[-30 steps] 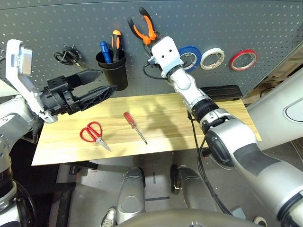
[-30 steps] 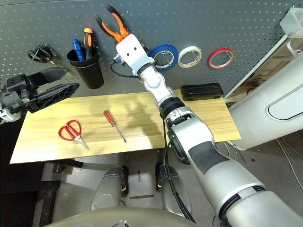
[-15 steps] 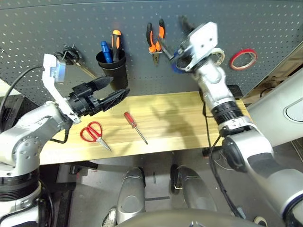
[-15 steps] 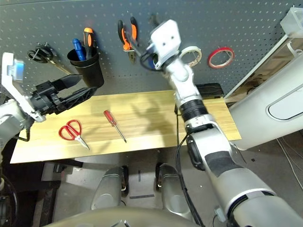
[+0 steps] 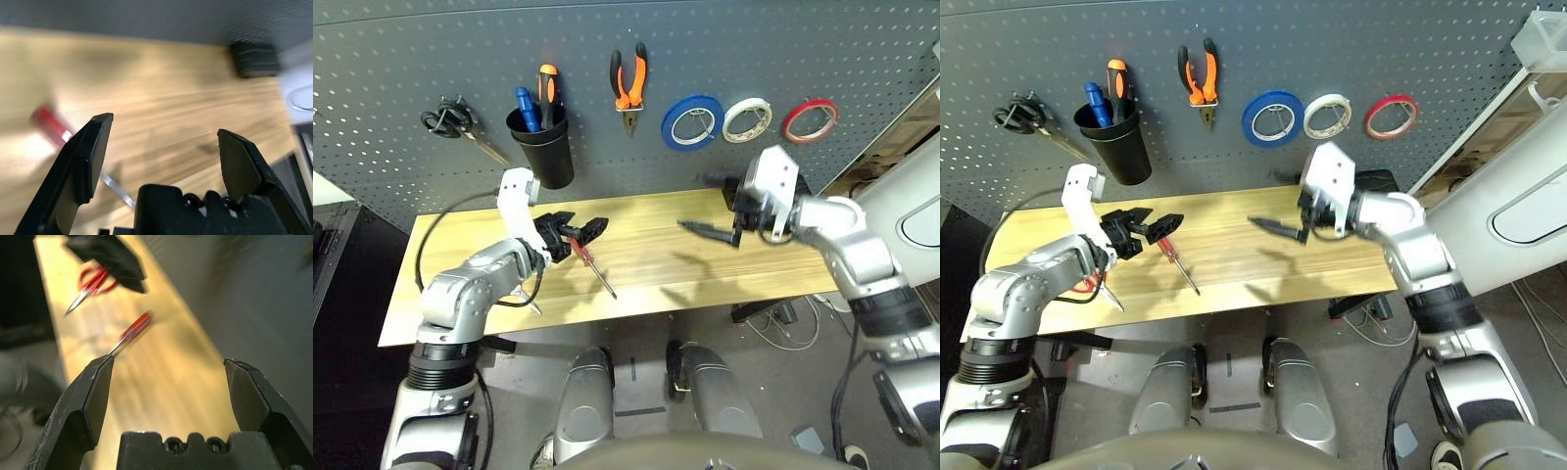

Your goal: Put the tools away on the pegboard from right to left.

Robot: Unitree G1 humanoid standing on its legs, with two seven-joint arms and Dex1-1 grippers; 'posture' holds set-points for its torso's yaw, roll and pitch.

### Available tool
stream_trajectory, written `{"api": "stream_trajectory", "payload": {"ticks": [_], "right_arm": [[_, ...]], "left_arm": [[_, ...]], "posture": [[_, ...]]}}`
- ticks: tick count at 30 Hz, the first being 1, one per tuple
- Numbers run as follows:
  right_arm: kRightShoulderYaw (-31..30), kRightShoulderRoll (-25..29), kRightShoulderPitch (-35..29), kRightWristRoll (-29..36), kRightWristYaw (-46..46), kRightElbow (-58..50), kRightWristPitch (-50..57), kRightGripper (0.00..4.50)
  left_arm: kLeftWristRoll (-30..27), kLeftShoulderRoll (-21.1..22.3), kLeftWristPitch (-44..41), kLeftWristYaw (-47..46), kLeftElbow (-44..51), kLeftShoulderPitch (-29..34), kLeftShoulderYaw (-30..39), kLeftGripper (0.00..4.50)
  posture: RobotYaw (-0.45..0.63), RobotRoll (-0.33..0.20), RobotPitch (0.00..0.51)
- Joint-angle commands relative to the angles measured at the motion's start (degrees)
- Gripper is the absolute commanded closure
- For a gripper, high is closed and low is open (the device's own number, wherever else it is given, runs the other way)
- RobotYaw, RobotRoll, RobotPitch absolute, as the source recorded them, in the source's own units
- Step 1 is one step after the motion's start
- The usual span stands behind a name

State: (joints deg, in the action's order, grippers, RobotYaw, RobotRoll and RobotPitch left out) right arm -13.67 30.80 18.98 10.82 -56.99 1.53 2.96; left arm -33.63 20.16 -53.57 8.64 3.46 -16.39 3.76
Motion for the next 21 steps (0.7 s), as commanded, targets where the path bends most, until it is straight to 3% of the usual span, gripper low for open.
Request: {"api": "stream_trajectory", "payload": {"ticks": [1,11,21], "right_arm": [[-1.8,0.5,-2.8,-2.6,-0.2,-1.9,-2.4,0.02],[-1.4,1.9,-7.6,-2.7,-1.2,-4.8,-3.1,0.02],[0.0,3.9,-10.6,-1.7,-0.2,-10.1,0.8,0.02]], "left_arm": [[5.1,-2.1,0.6,-3.6,-5.2,-0.8,-0.5,0.00],[12.8,-8.0,4.1,-8.7,-14.3,-1.5,1.1,0.00],[16.2,-12.3,11.4,-12.2,-24.6,-6.2,5.9,0.00]], "posture": [[0.02,0.000,0.231],[-0.02,0.000,0.307],[-0.06,0.000,0.354]]}}
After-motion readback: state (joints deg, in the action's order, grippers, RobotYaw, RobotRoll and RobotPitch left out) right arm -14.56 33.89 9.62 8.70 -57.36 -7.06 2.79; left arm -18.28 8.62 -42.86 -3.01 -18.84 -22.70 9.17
